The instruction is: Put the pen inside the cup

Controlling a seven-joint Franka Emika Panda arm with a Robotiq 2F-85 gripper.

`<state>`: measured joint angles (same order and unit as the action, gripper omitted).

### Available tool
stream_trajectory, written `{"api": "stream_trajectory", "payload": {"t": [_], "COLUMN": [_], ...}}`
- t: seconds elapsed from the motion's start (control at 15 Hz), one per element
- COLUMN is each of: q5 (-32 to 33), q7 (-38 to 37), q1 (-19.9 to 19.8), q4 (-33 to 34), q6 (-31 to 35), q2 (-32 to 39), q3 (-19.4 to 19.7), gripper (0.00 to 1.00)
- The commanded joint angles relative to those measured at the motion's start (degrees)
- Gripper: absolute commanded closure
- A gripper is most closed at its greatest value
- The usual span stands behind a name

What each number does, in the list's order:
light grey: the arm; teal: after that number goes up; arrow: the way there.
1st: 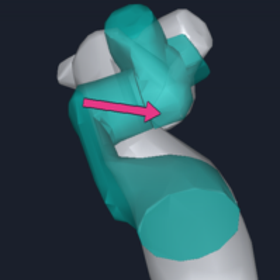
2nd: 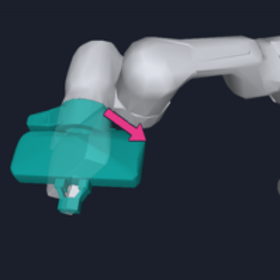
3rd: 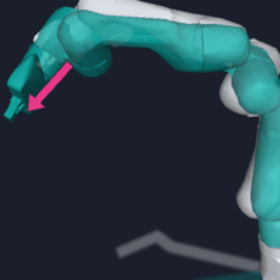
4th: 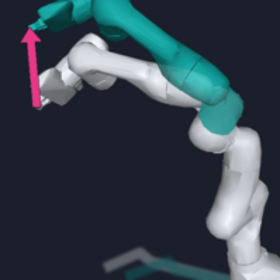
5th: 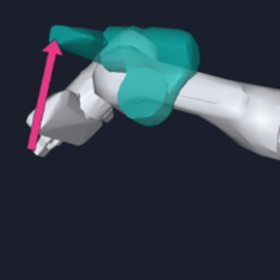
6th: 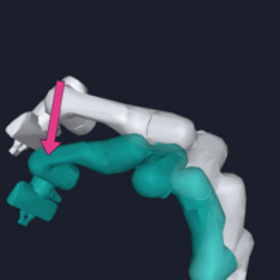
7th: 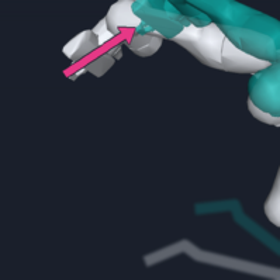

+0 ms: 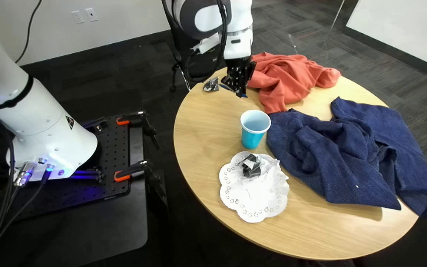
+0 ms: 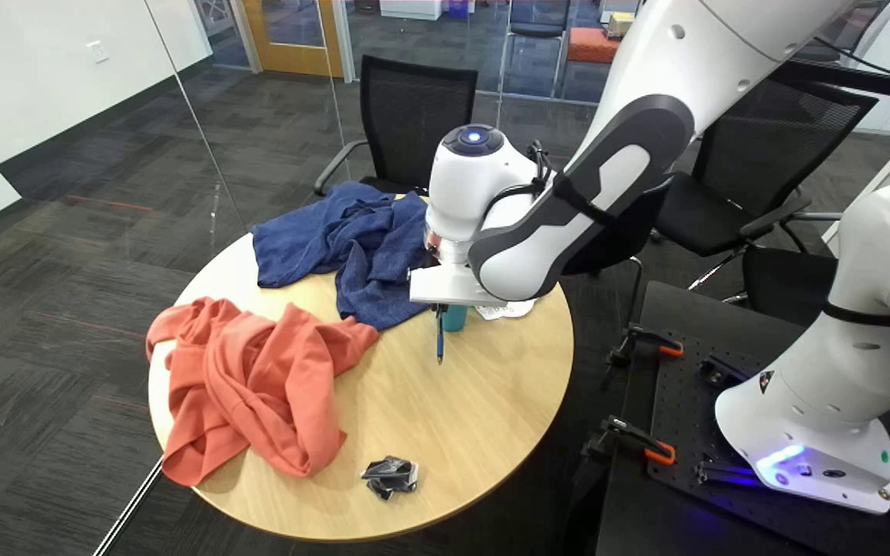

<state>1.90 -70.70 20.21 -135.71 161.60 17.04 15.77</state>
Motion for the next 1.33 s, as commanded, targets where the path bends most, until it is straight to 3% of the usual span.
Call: {"api": "stream_trajectory", "payload": {"t": [0.0,0.4,0.87,1.27], "q5": [11.4,28.4,38.7,48.3], "q7": [-10.0,-24.7,-35.5,-46.2], "q1": [1.7,-2.3,-9.0,-11.3], "q4": [-1.7,-1.2,-0.2,2.0], "q6": [-3.3,-9.7,-17.0,-27.4], "q2": [-5.8,-11.7,-14.3,-13.2], "q3": [3.3,-0.7,-9.1,-13.6], "gripper": [0.96,0.96,0.96,0.96]}}
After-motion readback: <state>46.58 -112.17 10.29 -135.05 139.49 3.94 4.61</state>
